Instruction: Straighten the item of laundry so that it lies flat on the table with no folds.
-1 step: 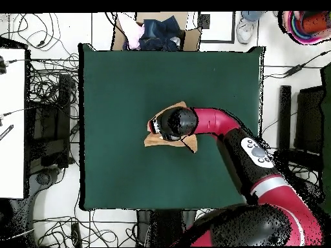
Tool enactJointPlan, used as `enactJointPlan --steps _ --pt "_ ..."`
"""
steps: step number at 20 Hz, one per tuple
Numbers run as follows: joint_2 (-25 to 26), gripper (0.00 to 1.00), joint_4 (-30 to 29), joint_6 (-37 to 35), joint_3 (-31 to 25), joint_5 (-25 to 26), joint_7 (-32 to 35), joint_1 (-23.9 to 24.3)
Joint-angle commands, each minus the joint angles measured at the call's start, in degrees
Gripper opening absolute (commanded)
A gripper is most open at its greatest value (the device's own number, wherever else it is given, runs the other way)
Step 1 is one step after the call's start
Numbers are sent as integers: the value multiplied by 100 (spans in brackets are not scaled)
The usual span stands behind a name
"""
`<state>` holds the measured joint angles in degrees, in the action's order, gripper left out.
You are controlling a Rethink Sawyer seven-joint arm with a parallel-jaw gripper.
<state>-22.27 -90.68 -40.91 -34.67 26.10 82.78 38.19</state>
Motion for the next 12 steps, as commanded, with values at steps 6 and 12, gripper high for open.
enactJointPlan --steps 6,12 --pt "385 100 793 -464 -512 29 -871 -187" --pt "377 100 732 -439 -548 53 -832 -141"
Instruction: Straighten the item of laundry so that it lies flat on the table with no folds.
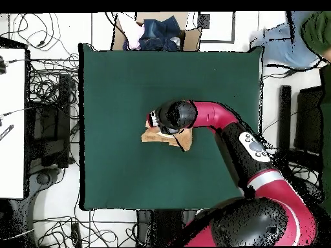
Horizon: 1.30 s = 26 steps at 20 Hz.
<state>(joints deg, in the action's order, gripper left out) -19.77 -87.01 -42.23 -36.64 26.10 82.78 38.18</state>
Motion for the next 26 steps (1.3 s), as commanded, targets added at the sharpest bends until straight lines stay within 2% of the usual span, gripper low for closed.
enactJointPlan --steps 1,7,12,21,26 --pt "97 100 352 -323 -361 57 -826 -135" --pt "-231 100 350 -671 -338 16 -854 -127" --pt "-531 100 534 -1282 -356 10 -1190 -70" --pt "-590 100 1080 -2079 -501 103 -1725 -20" --pt "-317 100 1446 -2198 -552 191 -2067 -32"
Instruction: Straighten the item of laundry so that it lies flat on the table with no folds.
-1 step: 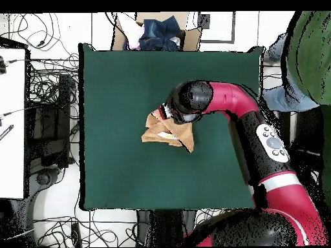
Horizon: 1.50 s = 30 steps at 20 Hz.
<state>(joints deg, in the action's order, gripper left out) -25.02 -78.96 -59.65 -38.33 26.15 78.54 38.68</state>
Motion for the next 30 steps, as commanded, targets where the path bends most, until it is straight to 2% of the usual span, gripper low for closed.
enactJointPlan --steps 1,5,9,14,21,25,30 --pt "257 100 698 -468 -384 192 -1693 -85" --pt "389 100 590 -179 -312 195 -1679 -87" --pt "363 100 261 331 -212 164 -1356 -131" --pt "318 100 18 616 -128 132 -1008 -218" --pt "-24 100 -579 1102 -22 94 -524 -186" --pt "-27 100 -764 1322 21 95 -484 -152" --pt "-281 100 -1317 1788 124 99 -203 -56"
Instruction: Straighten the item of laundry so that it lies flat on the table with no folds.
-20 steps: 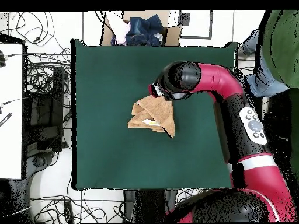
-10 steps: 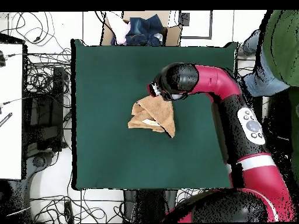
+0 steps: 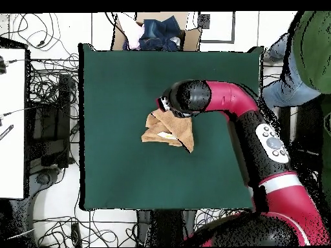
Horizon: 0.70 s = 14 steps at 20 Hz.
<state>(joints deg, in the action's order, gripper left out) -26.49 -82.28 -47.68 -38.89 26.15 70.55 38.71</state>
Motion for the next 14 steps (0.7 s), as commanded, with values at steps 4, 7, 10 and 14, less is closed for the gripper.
enactJointPlan --steps 4,7,10,14 --pt "-141 100 -1069 754 239 73 654 -79" --pt "-73 100 -1066 854 284 64 615 -79" --pt "36 100 -1080 1040 325 111 605 -80" --pt "180 100 -1072 1231 359 114 655 -109"
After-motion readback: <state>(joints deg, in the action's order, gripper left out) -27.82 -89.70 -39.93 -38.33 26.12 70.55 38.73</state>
